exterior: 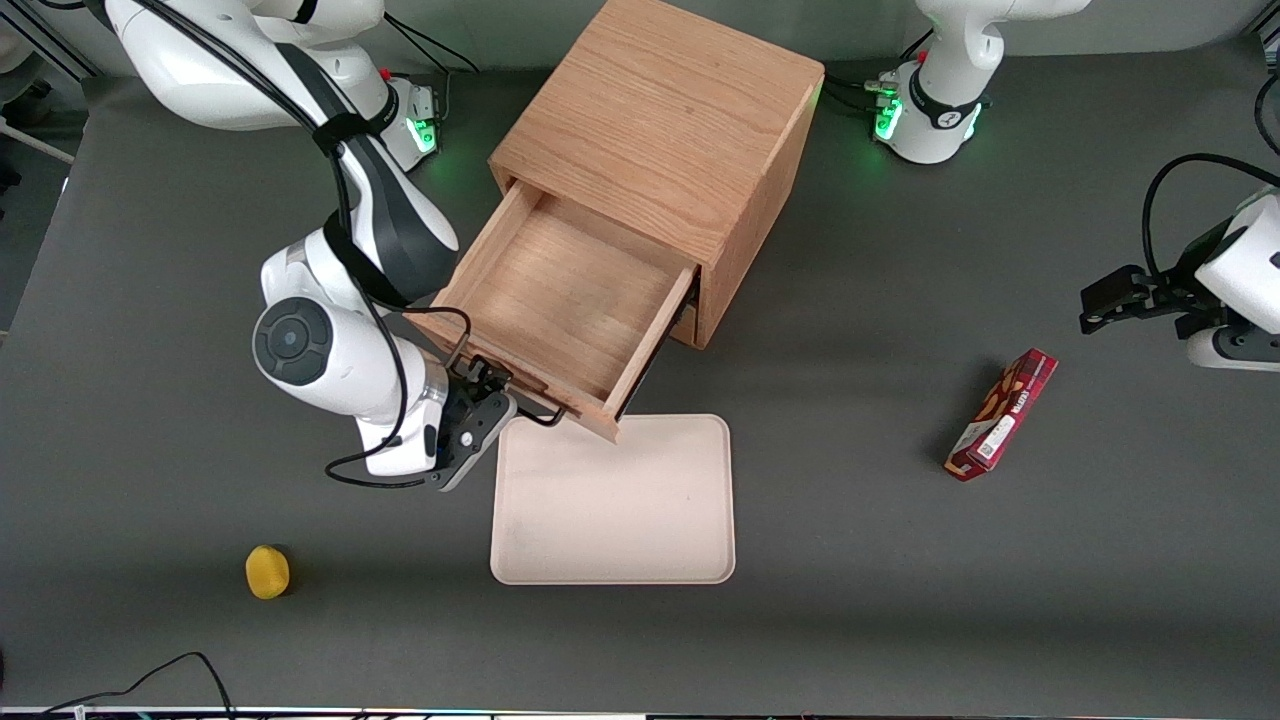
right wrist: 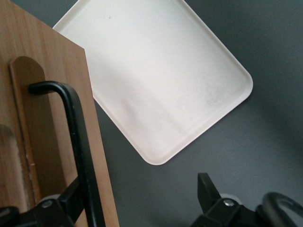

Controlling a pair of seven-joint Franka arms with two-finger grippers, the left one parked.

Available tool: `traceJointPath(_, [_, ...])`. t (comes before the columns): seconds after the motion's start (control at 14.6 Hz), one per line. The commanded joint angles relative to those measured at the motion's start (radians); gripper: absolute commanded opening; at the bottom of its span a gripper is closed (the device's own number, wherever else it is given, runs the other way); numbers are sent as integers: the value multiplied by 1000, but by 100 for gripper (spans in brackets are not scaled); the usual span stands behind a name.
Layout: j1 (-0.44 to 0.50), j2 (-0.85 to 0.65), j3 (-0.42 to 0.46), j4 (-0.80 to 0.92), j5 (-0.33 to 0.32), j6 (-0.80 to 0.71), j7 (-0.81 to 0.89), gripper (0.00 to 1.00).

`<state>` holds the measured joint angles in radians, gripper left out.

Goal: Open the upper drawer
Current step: 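Pull the upper drawer outward from the cabinet with the right gripper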

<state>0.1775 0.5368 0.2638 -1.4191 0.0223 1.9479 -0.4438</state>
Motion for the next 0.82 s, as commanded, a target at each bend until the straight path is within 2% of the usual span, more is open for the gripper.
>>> traceJointPath(0.0, [-12,57,2,98,-21,-49,-21,100])
traceJointPath(0.75, [-10,80,-37,126,-38,-56,-46,100])
